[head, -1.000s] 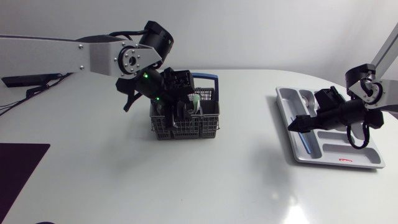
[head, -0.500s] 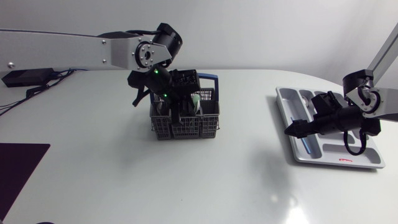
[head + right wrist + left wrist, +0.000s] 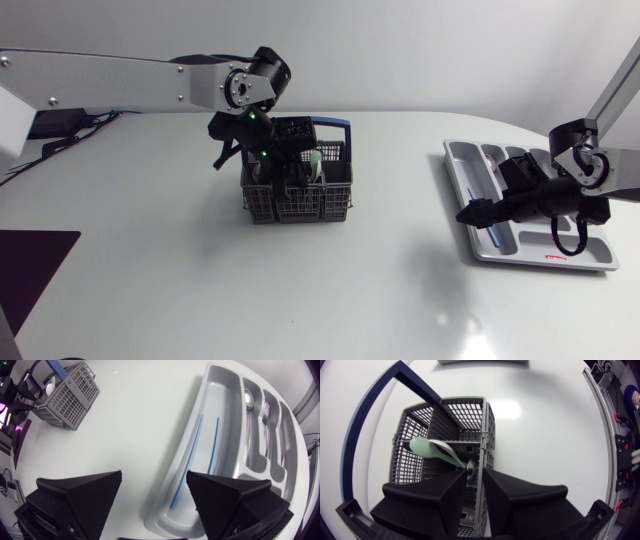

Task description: Unload the cutlery basket into the drawer organizer.

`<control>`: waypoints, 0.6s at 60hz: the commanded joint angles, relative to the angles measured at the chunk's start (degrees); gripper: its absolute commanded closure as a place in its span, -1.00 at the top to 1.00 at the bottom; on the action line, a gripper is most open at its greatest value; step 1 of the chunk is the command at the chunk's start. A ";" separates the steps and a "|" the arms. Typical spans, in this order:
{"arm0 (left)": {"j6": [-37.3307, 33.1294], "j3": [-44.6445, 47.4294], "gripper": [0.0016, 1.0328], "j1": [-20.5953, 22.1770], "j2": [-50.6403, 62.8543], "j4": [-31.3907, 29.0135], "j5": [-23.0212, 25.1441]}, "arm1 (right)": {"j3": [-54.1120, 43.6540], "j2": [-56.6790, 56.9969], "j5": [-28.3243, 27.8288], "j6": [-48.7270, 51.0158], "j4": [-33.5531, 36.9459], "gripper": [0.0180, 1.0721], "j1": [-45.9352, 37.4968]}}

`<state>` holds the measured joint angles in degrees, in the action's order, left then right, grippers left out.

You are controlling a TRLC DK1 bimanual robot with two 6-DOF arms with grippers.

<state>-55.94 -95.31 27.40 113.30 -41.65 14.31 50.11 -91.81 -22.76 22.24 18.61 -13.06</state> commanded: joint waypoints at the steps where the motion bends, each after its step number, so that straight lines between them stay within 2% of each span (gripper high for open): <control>1: 0.13 -2.60 -0.59 -0.68 2.02 -1.33 0.20 | -1.33 0.76 -0.35 0.88 -0.51 0.77 0.40; 10: 0.40 -3.92 -0.72 -1.21 2.72 -2.82 0.55 | -1.77 0.84 -0.18 0.88 -0.77 0.77 0.84; 27: 4.09 -7.26 -0.73 -2.61 3.34 -7.39 7.84 | -2.65 0.84 0.09 0.88 -1.47 0.77 1.19; 36: 4.79 -6.82 -0.72 -2.44 3.34 -8.89 9.60 | -3.26 0.84 0.09 0.88 -1.91 0.77 1.19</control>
<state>-52.55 -100.47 24.84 115.57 -49.04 21.87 48.66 -91.81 -22.68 22.37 17.41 -12.40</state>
